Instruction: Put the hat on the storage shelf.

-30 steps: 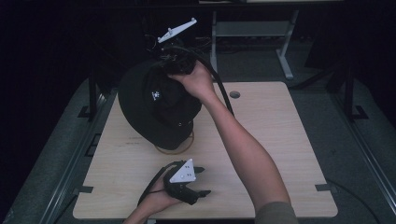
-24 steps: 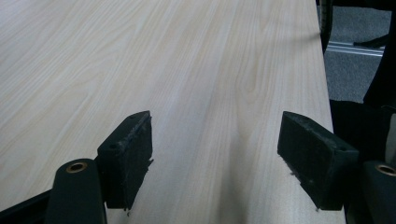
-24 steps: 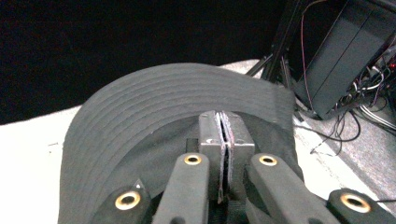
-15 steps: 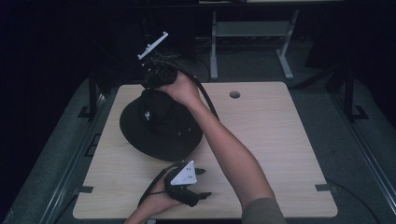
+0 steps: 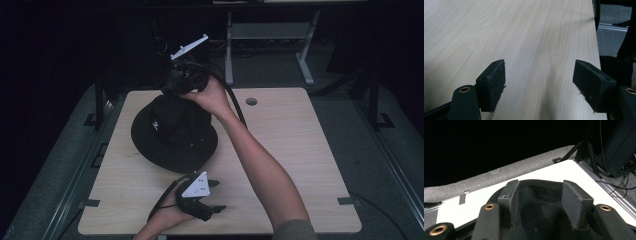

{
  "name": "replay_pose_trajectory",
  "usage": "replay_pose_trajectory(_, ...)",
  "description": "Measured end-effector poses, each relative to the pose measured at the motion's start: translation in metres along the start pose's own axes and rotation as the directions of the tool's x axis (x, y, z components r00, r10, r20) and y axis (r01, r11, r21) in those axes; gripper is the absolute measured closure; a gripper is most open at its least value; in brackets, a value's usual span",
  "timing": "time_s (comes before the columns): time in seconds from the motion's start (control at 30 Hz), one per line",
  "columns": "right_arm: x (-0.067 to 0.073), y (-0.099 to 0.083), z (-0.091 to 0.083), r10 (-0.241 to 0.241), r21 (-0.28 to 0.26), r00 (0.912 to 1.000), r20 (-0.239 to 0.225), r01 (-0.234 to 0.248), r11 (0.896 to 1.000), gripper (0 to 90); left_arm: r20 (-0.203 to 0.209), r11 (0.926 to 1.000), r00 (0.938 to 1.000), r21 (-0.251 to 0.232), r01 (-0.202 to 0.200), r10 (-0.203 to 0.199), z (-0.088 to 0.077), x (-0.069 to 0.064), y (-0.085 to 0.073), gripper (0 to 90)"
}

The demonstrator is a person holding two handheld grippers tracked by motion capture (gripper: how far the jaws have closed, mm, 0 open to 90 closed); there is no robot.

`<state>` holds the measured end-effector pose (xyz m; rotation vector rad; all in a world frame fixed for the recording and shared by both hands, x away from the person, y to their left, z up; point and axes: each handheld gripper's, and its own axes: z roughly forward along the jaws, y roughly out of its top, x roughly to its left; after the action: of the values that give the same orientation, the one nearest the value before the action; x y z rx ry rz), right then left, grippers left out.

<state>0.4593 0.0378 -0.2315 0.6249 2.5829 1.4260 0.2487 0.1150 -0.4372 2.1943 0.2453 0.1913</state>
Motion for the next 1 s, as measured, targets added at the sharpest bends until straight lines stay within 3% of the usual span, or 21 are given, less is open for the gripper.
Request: replay_pose_trajectory(1.0,-0.017,-0.035,-0.034,0.073,-0.038,0.9971,0.02,-0.072,0.997,33.5,-0.035,0.998,0.9975,-0.015,0.061,-0.062,-0.008,0.014,-0.007,24.4)
